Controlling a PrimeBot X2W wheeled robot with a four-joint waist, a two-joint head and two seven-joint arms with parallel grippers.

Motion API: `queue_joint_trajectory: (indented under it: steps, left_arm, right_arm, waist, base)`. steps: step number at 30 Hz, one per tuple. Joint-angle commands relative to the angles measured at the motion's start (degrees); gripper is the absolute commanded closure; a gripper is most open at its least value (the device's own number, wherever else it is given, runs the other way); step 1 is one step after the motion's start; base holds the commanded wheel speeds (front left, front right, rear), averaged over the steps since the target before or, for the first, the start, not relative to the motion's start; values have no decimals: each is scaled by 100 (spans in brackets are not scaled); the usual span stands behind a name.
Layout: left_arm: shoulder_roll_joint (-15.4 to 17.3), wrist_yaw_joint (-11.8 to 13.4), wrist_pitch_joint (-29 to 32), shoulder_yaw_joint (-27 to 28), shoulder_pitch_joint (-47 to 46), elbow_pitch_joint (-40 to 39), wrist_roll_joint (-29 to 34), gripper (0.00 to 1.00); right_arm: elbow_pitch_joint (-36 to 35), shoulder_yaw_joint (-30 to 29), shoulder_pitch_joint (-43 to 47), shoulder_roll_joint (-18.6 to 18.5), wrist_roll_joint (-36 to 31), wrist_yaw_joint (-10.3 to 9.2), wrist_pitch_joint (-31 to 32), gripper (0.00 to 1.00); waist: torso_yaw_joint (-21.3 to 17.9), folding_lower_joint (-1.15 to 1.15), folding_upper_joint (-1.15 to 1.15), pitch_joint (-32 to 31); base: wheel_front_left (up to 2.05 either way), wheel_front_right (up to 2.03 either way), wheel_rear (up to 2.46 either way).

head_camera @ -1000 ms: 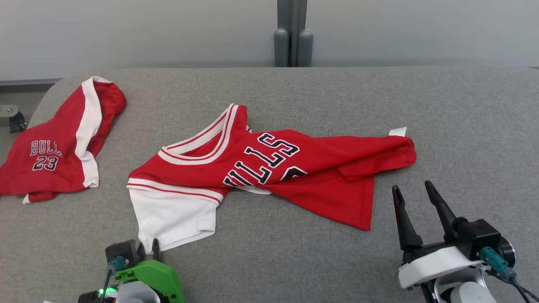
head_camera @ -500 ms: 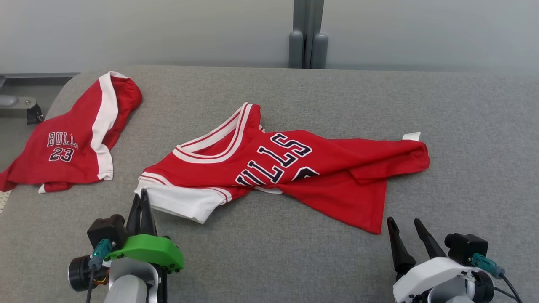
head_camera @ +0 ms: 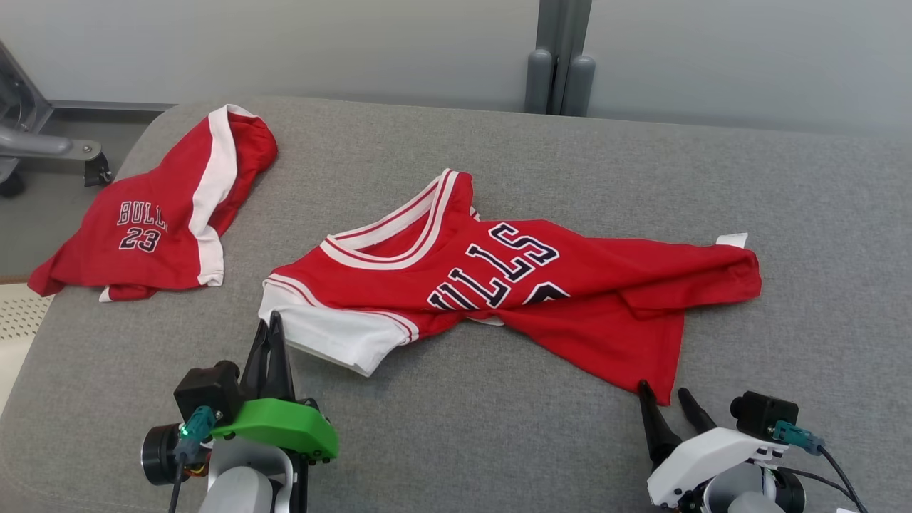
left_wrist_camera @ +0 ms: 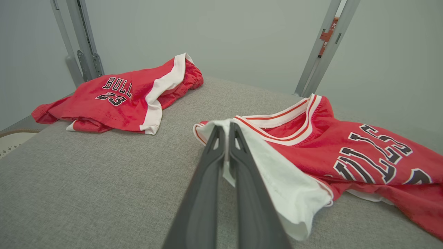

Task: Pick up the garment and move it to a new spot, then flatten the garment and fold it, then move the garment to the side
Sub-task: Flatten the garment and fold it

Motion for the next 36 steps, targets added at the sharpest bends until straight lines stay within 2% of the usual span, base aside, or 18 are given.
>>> queue_joint_trajectory:
  steps: [1, 3, 4, 5, 10, 12, 15, 19, 22, 25, 27, 31, 36]
  left_arm:
    - [7, 26, -17, -4, 66, -35, -14, 100]
    - [7, 29, -18, -19, 80, -73, -31, 100]
    - [7, 33, -18, -24, 86, -89, -36, 100]
    - [7, 34, -18, -23, 90, -98, -36, 100]
    - [7, 33, -18, 82, 53, -164, -80, 100]
    - [6, 2, -17, 142, 80, -296, -352, 100]
    - [8, -22, -18, 222, 88, -582, -604, 100]
    - [7, -174, -18, 333, -94, -1031, -848, 100]
    - [9, -286, 19, 465, -307, -1407, -1132, 100]
    - [95, -319, 238, 568, -745, -1878, -1311, 100]
    - [155, -429, 461, 506, -1087, -2211, -1373, 100]
    - [147, -316, 862, 529, -1633, -2834, -1577, 100]
    - [122, -26, 1329, 545, -1949, -3722, -1783, 100]
  right_arm:
    - [130, 91, -60, -3, 49, -9, -2, 0]
    - [234, 172, -126, 2, 119, -9, -15, 0]
    - [272, 214, -155, 3, 134, -9, -23, 64]
    - [309, 279, -190, 6, 146, -9, -38, 100]
    - [133, 527, -265, -3, 349, -9, -105, 100]
    - [-18, 523, -293, -60, 344, -9, -140, 100]
    - [-537, 666, -319, -165, 473, -8, -148, 100]
    - [-1590, 830, -480, -611, 678, -9, 81, 100]
    - [-2397, 656, -697, -944, 766, -8, 267, 100]
    - [-3167, 307, -1038, -1224, 758, -8, 566, 100]
    - [-3570, 35, -1270, -1335, 685, -9, 813, 100]
    - [-4405, -399, -1628, -1357, 479, -8, 1383, 100]
    - [-5529, -894, -1707, -1087, 146, -8, 2274, 100]
  waist:
    - [22, 0, 0, 16]
    - [35, 0, 0, 29]
    - [41, 0, 0, 37]
    - [47, 0, 0, 43]
    - [45, 0, 0, 19]
    - [15, 0, 0, -11]
    - [-60, 0, 0, -69]
    - [-231, 0, 0, -158]
    - [-368, 0, 0, -250]
    - [-481, 0, 0, -345]
    - [-538, 0, 0, -408]
    - [-631, 0, 0, -509]
    - [-798, 0, 0, -500]
  base:
    - [0, 0, 0]
    - [0, 0, 0]
    - [0, 0, 0]
    - [0, 0, 0]
    - [0, 0, 0]
    - [0, 0, 0]
    - [0, 0, 0]
    - [0, 0, 0]
    - [0, 0, 0]
    - [0, 0, 0]
    - [0, 0, 0]
    - [0, 0, 0]
    - [0, 0, 0]
